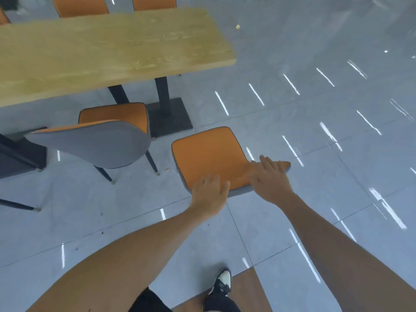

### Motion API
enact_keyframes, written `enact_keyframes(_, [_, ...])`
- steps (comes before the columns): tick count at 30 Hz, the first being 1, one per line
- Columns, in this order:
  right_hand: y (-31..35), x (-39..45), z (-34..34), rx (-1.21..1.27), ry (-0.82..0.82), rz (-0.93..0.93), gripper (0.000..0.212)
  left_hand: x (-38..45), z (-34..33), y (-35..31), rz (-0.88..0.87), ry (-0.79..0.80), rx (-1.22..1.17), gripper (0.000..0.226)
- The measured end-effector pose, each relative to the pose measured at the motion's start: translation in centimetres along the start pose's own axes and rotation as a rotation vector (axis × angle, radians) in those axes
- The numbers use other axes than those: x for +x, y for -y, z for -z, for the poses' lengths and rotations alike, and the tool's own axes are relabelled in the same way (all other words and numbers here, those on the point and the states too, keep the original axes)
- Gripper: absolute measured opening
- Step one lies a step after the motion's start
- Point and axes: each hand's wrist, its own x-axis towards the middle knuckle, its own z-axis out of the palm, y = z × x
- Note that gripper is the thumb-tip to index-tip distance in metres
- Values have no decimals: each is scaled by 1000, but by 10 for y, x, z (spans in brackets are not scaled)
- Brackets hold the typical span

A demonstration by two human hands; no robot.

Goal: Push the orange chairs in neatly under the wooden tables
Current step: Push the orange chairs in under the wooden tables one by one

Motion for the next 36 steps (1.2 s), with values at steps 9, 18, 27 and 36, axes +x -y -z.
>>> enact_keyframes(9, [-89, 20, -35, -8, -157, 206, 24, 24, -45, -34, 141, -49, -40, 48])
enact_keyframes(18, [-62, 72, -43, 101, -316, 207, 39, 61, -51, 6, 190, -100, 22, 46])
enact_keyframes(27, [-39, 182, 10, 123, -464, 198, 34, 154, 26, 19, 94, -248, 52, 49])
enact_keyframes(36, [-45, 134, -38, 143, -358, 281, 39, 113, -15, 36, 22, -190, 74, 48])
